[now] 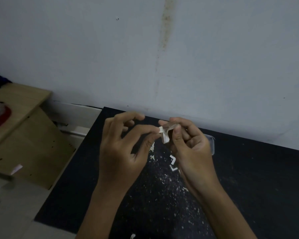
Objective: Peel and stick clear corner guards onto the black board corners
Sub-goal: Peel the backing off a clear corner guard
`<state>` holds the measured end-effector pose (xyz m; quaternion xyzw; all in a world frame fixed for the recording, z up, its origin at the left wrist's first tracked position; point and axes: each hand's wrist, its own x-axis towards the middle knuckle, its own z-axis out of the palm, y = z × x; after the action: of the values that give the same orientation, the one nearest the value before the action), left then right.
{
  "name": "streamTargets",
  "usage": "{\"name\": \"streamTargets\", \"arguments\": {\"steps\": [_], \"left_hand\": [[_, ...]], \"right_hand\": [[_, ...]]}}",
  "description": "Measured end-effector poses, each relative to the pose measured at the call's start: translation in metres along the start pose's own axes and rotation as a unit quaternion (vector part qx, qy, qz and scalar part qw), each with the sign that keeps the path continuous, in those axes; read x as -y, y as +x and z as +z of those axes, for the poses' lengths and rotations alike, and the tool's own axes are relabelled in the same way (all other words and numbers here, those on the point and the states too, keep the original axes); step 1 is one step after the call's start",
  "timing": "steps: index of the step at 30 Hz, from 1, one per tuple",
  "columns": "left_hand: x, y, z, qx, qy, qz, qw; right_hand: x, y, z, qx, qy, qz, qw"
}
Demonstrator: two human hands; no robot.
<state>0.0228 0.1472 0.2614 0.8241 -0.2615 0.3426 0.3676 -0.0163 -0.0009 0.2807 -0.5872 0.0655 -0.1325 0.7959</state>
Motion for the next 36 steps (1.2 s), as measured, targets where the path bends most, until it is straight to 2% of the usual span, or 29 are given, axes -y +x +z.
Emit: {"name": "streamTargets", "arguments": {"steps": [4,11,21,29,36], "left_hand": [[-0.002,0.003,0.0,0.055,-0.08,0.001,0.995],[-0.006,0.005,0.0,0.086,-0.146,-0.016,0.985],[-0.005,0.009,0.0,0.113,-0.07,-0.034,0.991],[-0.011,0.003,0.003,0.074,-0.02,-0.036,0.996],[-0.016,-0.007,0.004,0.042,-0.009,-0.038,0.998]], "right_hand": [[-0.001,-0.001,0.0,0.007,-0.013,-0.007,1.0],[-0.003,-0.002,-0.001,0.014,-0.026,-0.016,0.999],[-0.003,0.0,-0.005,0.0,-0.028,-0.047,0.998],[-0.007,0.0,-0.008,-0.081,-0.059,-0.087,0.991],[-0.009,0.001,-0.009,-0.106,-0.066,-0.087,0.988]]}}
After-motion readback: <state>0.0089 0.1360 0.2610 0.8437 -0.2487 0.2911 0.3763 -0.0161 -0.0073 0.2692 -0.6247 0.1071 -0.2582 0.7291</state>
